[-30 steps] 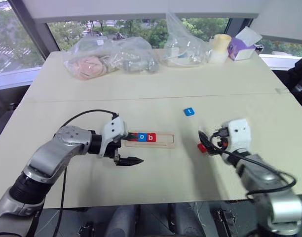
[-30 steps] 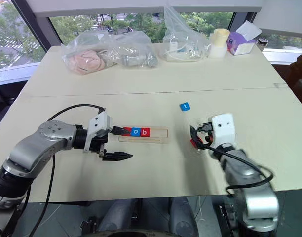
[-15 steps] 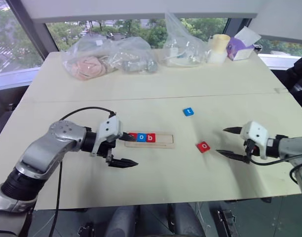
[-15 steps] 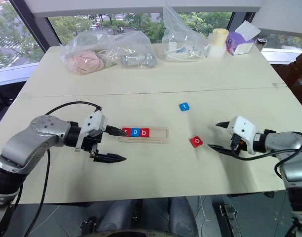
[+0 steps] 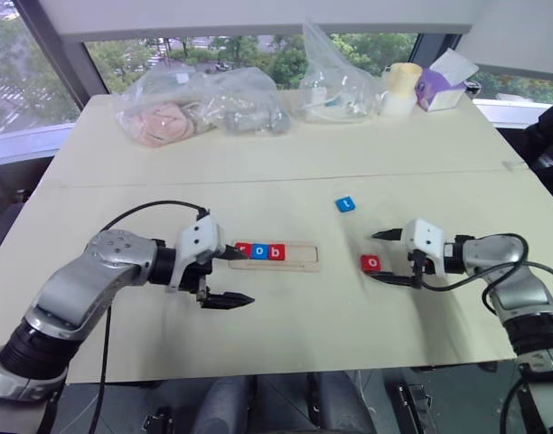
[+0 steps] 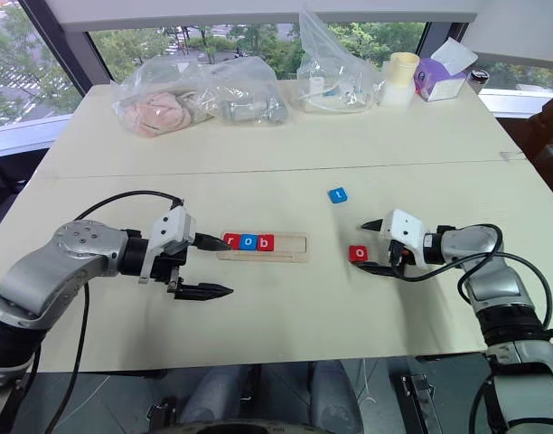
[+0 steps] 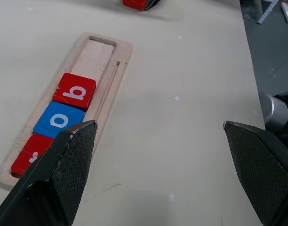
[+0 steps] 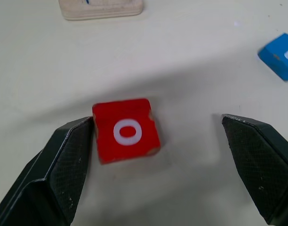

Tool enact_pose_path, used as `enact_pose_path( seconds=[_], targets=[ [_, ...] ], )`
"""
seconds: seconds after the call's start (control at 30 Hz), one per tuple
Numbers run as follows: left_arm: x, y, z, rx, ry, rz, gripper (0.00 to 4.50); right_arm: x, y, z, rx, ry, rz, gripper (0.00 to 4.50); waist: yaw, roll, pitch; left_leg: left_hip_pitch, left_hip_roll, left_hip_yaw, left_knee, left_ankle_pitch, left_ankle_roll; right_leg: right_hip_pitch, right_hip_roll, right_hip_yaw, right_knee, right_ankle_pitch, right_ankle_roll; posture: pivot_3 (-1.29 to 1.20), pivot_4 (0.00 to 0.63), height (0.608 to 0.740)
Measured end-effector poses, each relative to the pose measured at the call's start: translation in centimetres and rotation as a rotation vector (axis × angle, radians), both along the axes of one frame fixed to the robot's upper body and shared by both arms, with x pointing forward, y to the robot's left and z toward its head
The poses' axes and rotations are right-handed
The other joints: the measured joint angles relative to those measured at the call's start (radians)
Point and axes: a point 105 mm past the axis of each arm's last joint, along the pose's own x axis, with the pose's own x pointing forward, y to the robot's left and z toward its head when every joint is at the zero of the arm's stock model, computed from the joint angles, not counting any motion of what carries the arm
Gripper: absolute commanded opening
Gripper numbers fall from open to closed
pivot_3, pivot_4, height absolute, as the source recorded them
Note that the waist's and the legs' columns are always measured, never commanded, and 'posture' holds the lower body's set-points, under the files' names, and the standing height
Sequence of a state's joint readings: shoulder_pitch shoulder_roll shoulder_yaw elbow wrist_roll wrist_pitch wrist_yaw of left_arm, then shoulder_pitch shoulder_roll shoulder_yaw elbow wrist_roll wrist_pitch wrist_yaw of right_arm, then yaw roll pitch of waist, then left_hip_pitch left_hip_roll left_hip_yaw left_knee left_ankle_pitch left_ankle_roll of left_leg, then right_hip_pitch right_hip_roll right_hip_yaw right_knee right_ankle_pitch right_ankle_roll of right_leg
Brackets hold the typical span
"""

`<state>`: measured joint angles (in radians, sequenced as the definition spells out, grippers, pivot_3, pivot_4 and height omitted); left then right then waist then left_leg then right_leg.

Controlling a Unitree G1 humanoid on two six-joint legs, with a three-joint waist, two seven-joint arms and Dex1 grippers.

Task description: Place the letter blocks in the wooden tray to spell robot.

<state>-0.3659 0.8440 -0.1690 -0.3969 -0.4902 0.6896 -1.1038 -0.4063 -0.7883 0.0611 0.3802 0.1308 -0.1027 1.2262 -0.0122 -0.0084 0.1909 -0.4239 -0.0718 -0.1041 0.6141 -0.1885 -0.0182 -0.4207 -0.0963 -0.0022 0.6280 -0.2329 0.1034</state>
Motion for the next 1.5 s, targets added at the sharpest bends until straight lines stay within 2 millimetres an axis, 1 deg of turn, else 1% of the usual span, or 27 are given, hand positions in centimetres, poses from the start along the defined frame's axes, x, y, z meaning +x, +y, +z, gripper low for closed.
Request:
enact_pose_path(
  seconds=[0.13,0.23,0.43,0.47,0.53,0.7,0.83,0.9,0.93,1.0,1.07,1.13,1.17,1.23,1.3,1.4,1.5],
  targets=[
    [0.1,0.0,-0.1,0.002,-0.002,0.007,4.5,-0.1,0.0,-0.1,-0.009,0.012,0.016,4.44,0.0,0.0,0.0,0.0,0.0,0.0,0.0,0.0,0.0,0.0,0.0,0.0,0.0,0.0,0.0,0.0,0.15,0.74],
    [0.1,0.2,-0.3,0.007,-0.005,0.018,4.5,-0.5,-0.4,-0.2,-0.016,0.046,0.012,4.44,0.003,0.0,0.0,0.0,0.0,0.0,0.0,0.0,0.0,0.0,0.0,0.0,0.0,0.0,0.0,0.0,0.15,0.74],
    [0.2,0.3,-0.5,0.017,-0.011,0.029,4.5,-0.9,-0.8,-0.6,0.033,0.101,-0.035,4.44,0.002,0.0,0.0,0.0,0.0,0.0,0.0,0.0,0.0,0.0,0.0,0.0,0.0,0.0,0.0,0.0,0.15,0.74],
    [0.2,0.3,-0.5,0.017,-0.012,0.03,4.5,-1.0,-0.8,-0.6,0.039,0.105,-0.04,4.21,0.002,0.0,0.0,0.0,0.0,0.0,0.0,0.0,0.0,0.0,0.0,0.0,0.0,0.0,0.0,0.0,0.15,0.74],
    [0.2,0.3,-0.5,0.016,-0.013,0.029,4.5,-1.0,-0.7,-0.6,0.042,0.107,-0.039,3.55,0.001,0.0,0.0,0.0,0.0,0.0,0.0,0.0,0.0,0.0,0.0,0.0,0.0,0.0,0.0,0.0,0.15,0.74],
    [0.2,0.2,-0.4,0.017,-0.022,0.026,4.5,-1.2,-0.5,-0.8,0.043,0.102,-0.013,1.13,0.001,0.0,0.0,0.0,0.0,0.0,0.0,0.0,0.0,0.0,0.0,0.0,0.0,0.0,0.0,0.0,0.15,0.74],
    [0.3,0.4,-0.4,0.023,-0.022,0.028,4.5,-1.1,-0.4,-0.7,0.05,0.105,-0.025,1.13,0.001,0.0,0.0,0.0,0.0,0.0,0.0,0.0,0.0,0.0,0.0,0.0,0.0,0.0,0.0,0.0,0.15,0.74],
    [0.6,1.0,-0.5,0.038,-0.02,0.046,4.5,-0.9,0.1,-0.3,0.068,0.117,-0.049,1.13,-0.002,0.0,0.0,0.0,0.0,0.0,0.0,0.0,0.0,-0.001,0.0,0.001,0.001,0.0,0.0,0.0,0.15,0.74],
    [0.8,1.4,-0.4,0.042,-0.02,0.061,4.5,-0.8,0.5,0.0,0.075,0.114,-0.053,1.13,-0.003,0.0,0.0,0.0,0.0,0.0,0.0,0.0,0.0,-0.002,0.0,0.001,0.002,0.0,0.0,0.0,0.15,0.74],
    [1.2,2.4,0.1,0.039,-0.021,0.092,4.5,-0.1,2.2,1.6,0.082,0.082,-0.041,1.13,-0.008,0.0,0.0,0.0,0.0,0.0,0.0,0.0,0.0,-0.004,0.0,0.002,0.003,0.0,0.0,0.0,0.15,0.74],
    [1.5,2.9,1.0,0.006,-0.02,0.112,4.5,1.0,5.0,3.9,0.107,0.034,-0.027,1.13,-0.008,0.0,0.0,0.0,0.001,0.0,0.0,0.0,0.0,-0.004,0.0,0.002,0.003,0.0,0.0,0.0,0.15,0.74],
    [1.7,3.1,1.7,-0.01,-0.03,0.121,4.5,1.6,7.7,5.7,0.135,0.004,-0.007,1.13,-0.004,0.0,0.0,-0.001,0.001,-0.001,0.0,0.0,0.0,-0.004,0.001,0.002,0.003,0.0,0.0,0.0,0.15,0.74],
    [1.9,3.2,1.9,-0.007,-0.038,0.128,4.5,1.7,9.3,6.2,0.145,0.005,0.006,1.13,-0.002,0.0,0.0,-0.001,0.001,-0.001,0.0,0.0,0.0,-0.004,0.001,0.001,0.002,0.0,0.0,0.0,0.15,0.74],
    [2.1,3.5,2.0,-0.002,-0.044,0.143,4.5,1.7,11.1,5.9,0.144,0.028,0.021,1.13,0.007,0.0,0.0,-0.002,-0.001,-0.002,-0.001,0.0,0.0,-0.004,0.0,0.0,0.002,0.0,0.0,0.0,0.15,0.74],
    [2.2,3.7,1.8,0.001,-0.039,0.158,4.5,1.5,12.3,4.7,0.121,0.059,0.029,1.13,0.013,0.0,0.0,-0.003,-0.002,-0.002,-0.001,0.0,0.0,-0.004,-0.001,0.001,0.001,0.0,0.0,0.0,0.15,0.74],
    [2.1,3.8,1.3,0.005,-0.028,0.176,4.5,1.4,13.0,3.3,0.07,0.077,0.037,1.13,0.016,0.0,0.0,-0.003,-0.003,-0.001,-0.001,0.0,0.0,-0.004,-0.001,0.001,0.001,0.0,0.0,0.0,0.15,0.74],
    [1.9,3.7,1.2,0.011,-0.031,0.188,4.5,1.2,13.4,2.8,0.038,0.075,0.057,1.13,0.016,0.0,0.0,-0.002,-0.001,-0.001,0.0,0.0,-0.001,-0.004,0.0,0.001,0.002,0.0,0.0,0.0,0.15,0.74]
  ],
)
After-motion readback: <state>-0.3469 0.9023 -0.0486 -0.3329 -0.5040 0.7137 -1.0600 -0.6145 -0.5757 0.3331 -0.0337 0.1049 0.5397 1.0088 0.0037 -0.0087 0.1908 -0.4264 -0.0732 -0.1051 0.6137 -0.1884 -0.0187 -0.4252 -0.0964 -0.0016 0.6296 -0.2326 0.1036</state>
